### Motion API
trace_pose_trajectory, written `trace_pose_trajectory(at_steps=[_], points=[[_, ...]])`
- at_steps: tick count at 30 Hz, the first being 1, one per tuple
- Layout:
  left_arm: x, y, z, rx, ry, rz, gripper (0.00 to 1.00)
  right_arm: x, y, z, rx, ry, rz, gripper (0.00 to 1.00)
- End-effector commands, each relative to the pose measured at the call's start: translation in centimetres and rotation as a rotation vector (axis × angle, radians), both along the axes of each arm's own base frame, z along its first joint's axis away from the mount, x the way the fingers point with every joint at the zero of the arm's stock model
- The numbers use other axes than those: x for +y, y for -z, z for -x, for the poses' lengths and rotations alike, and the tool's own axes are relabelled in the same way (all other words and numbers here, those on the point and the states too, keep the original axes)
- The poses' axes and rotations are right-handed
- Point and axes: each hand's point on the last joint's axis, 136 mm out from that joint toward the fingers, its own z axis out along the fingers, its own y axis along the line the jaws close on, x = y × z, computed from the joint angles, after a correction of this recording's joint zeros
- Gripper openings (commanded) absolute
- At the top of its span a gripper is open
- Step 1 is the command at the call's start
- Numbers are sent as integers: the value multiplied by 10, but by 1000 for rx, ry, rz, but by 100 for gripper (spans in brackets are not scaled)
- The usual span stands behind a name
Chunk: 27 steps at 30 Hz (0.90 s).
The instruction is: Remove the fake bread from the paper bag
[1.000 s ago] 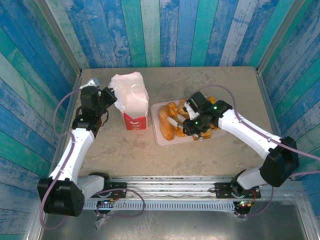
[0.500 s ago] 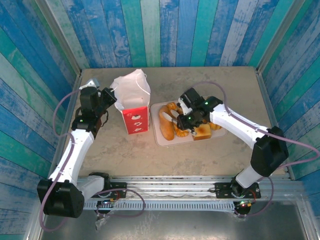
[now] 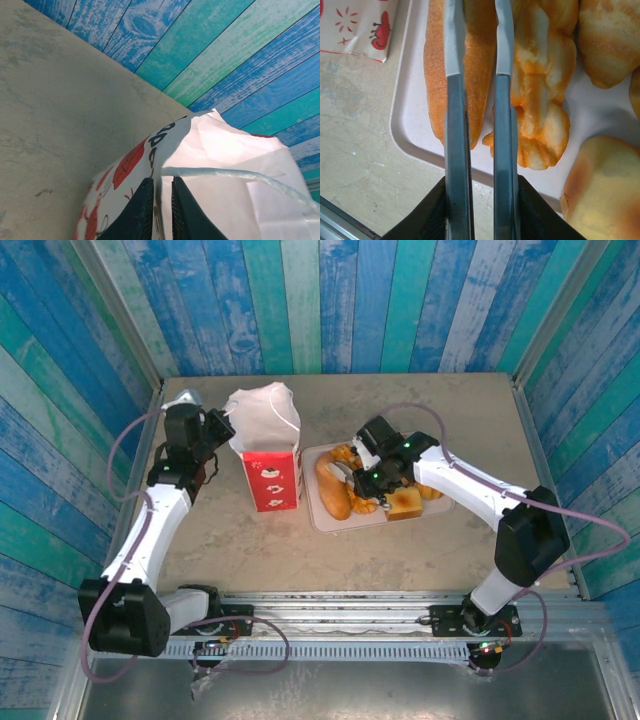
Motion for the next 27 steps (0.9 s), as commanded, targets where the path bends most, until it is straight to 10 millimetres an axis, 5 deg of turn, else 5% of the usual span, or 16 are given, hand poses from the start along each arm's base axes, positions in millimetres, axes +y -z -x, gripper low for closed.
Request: trace_pose_trajectory(at_steps=[1,6,14,22,27], points=[[6,-14,-15,-47,-15,-42,16,9,-16,-4,-45,-36,-50,30],[5,-23,-25,-75,-7,-65,16,16,-24,-2,-58,-66,-96,30],[8,-16,-44,-74,-21,-102,16,19,-4,-10,-21,-39,-61,30],[8,-15,-59,-84,-20,-113,16,16,-4,-19,-16,12,-55,35],[9,-14,-63,-82,-24,-110,41,18,-9,-18,-16,15,-74,39]])
